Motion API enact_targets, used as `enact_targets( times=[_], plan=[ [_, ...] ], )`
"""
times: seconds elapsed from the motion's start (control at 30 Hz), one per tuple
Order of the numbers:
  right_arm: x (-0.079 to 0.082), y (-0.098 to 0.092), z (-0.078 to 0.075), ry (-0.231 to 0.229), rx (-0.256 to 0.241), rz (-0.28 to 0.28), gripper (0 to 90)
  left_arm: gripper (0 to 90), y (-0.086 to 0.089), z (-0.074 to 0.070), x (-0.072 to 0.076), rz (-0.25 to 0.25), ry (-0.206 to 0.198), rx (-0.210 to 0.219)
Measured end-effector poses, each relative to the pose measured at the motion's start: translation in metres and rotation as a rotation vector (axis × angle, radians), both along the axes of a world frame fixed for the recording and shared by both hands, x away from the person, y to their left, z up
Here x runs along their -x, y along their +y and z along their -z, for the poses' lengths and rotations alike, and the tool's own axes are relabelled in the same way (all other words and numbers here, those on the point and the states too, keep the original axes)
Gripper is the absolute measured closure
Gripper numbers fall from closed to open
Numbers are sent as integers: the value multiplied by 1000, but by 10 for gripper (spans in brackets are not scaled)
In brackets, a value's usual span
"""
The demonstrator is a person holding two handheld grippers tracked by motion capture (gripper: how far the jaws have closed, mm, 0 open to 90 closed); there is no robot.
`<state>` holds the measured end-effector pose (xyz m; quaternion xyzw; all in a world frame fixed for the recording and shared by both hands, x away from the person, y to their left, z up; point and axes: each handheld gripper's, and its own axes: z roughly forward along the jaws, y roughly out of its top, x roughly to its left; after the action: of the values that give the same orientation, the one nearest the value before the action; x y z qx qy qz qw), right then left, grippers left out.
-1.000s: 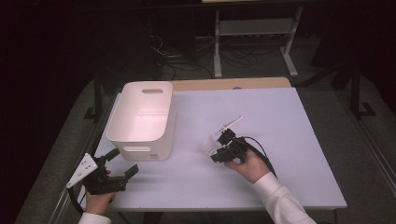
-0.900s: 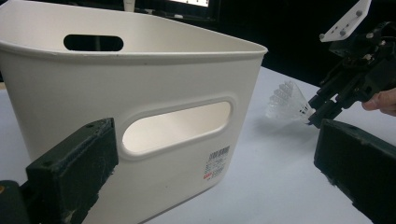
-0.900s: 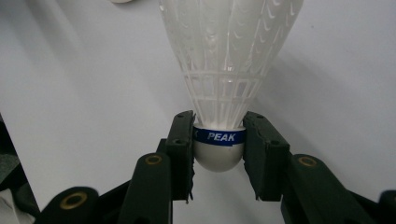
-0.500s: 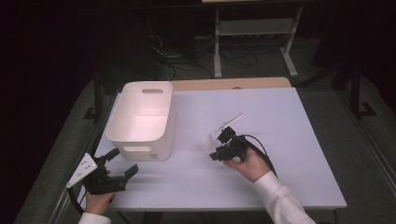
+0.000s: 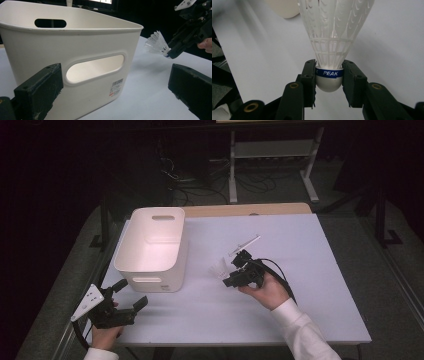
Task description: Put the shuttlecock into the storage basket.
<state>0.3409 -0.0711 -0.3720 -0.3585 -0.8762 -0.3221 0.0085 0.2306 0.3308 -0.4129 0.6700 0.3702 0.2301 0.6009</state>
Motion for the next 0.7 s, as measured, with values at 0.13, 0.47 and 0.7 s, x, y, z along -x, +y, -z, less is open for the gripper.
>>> enact_targets(
  times=[0.13,0.47,0.7],
  plan=[
    [0,2,-7,-21,-2,-14,630,0,0,0,0,2,0,-1],
    [-1,7,-15,-38,-13,-27,630,0,0,0,0,-2,0,2],
    [-2,11,-22,-39,-31,-34,631,0,0,0,0,0,1,2]
  ],
)
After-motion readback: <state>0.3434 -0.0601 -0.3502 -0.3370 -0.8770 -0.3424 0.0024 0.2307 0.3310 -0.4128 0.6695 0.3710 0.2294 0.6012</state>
